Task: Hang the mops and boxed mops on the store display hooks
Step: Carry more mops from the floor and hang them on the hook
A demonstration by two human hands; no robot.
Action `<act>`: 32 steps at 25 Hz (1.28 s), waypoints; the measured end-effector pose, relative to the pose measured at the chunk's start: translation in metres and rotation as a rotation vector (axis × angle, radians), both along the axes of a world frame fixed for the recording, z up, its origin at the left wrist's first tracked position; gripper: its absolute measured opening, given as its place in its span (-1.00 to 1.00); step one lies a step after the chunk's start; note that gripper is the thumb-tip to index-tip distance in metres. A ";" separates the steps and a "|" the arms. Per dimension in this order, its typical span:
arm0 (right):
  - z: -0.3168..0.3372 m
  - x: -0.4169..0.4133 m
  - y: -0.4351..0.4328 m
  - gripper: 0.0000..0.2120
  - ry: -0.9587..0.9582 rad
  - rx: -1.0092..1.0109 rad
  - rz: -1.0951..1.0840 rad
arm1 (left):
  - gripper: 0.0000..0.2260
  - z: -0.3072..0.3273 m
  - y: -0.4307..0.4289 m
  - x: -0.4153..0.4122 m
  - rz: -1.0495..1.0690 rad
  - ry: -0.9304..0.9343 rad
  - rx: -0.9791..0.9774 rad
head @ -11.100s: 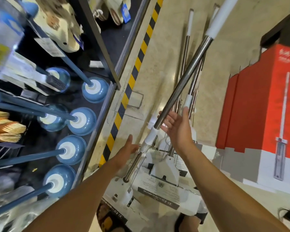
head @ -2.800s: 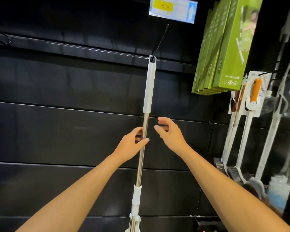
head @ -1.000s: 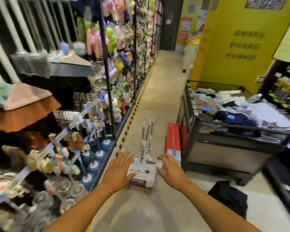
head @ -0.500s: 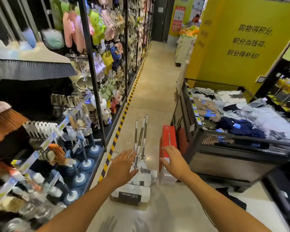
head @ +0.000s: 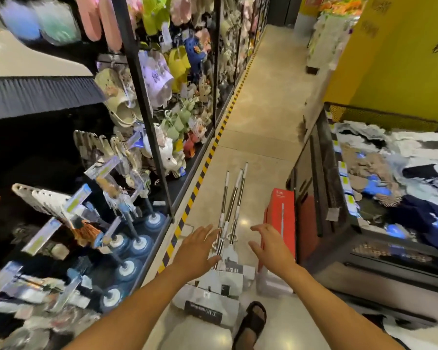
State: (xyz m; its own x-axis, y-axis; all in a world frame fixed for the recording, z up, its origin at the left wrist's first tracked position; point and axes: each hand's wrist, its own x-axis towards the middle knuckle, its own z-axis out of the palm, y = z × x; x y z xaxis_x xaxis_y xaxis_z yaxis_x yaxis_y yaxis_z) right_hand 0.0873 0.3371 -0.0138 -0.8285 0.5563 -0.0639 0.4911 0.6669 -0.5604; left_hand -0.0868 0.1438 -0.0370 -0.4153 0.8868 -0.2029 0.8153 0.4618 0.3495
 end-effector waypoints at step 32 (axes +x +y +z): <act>-0.583 -0.169 0.172 -0.48 -0.318 -0.487 -0.276 | -0.30 -0.628 0.267 -0.190 0.785 -1.248 -0.241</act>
State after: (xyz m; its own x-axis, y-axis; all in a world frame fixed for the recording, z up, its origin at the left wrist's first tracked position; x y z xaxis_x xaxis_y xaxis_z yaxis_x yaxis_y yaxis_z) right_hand -0.0816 0.5091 -0.5970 -0.5579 0.5916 -0.5820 0.8002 0.1977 -0.5662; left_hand -0.2771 0.4106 -0.6648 -0.2113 0.4200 -0.8826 -0.4210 0.7758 0.4700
